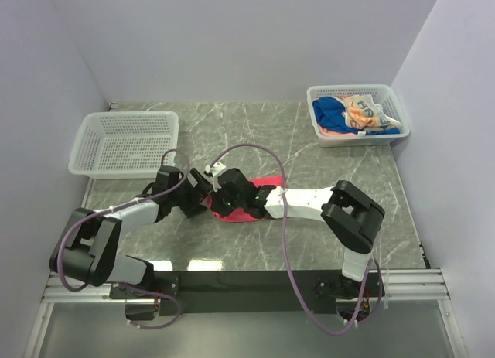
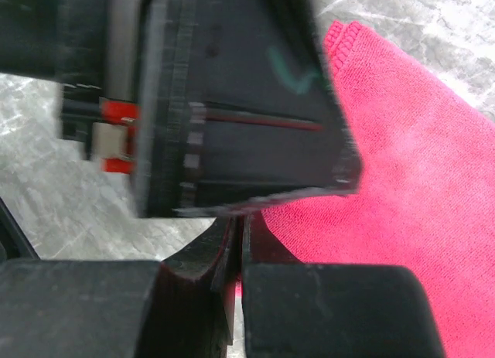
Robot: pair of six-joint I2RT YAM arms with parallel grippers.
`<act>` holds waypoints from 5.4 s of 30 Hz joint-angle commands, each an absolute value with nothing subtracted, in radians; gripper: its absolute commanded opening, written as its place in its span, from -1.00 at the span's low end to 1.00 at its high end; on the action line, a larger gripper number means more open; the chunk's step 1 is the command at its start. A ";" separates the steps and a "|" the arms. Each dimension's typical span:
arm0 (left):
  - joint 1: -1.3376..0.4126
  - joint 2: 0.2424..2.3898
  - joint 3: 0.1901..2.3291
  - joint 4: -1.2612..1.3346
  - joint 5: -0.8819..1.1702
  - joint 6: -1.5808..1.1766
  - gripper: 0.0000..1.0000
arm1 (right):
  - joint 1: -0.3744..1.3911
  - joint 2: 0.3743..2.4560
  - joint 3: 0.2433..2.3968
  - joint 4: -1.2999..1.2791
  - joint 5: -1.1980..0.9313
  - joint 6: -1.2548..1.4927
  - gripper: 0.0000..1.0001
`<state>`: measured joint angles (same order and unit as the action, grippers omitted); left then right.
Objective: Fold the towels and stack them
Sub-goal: Neatly place the folded towel into the bin
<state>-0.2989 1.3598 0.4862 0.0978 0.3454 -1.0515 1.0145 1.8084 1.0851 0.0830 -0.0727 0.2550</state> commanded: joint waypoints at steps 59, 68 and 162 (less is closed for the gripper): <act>-0.137 1.919 1.957 -0.886 -0.158 -0.283 -0.99 | 0.986 1.054 0.675 -0.231 0.104 0.196 0.76; -0.071 1.976 2.175 -0.992 -0.144 -0.157 -0.99 | 0.979 1.189 0.775 -0.293 0.098 0.161 0.84; 0.233 2.158 1.957 -0.597 -0.560 0.215 0.25 | 0.974 1.499 1.077 -0.474 0.084 0.080 0.82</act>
